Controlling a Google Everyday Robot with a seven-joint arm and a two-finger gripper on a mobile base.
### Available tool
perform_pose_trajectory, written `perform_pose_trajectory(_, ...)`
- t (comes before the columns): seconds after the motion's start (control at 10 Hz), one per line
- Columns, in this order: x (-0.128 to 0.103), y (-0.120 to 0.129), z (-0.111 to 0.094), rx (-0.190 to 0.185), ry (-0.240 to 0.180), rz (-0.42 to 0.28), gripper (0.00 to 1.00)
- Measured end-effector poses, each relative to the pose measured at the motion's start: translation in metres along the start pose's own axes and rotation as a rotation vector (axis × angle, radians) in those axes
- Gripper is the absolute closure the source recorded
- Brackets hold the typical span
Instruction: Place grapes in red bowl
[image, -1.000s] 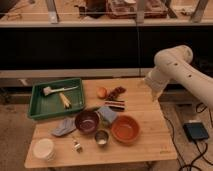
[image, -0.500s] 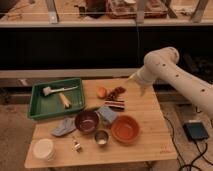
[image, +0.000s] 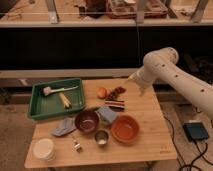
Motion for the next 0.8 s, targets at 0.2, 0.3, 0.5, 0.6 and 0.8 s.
perform_pose_trajectory(0.2,0.009,-0.019,0.016,-0.011,0.014,-0.020,0.35)
perform_pose_trajectory(0.3,0.014,-0.029,0.027,-0.022,0.026,-0.034,0.35)
perform_pose_trajectory(0.5,0.028,-0.051,0.057,-0.040,0.038,-0.071,0.35)
perform_pose_trajectory(0.6,0.033,-0.057,0.071,-0.044,0.036,-0.088,0.35)
perform_pose_trajectory(0.8,0.037,-0.062,0.088,-0.036,0.019,-0.115,0.35)
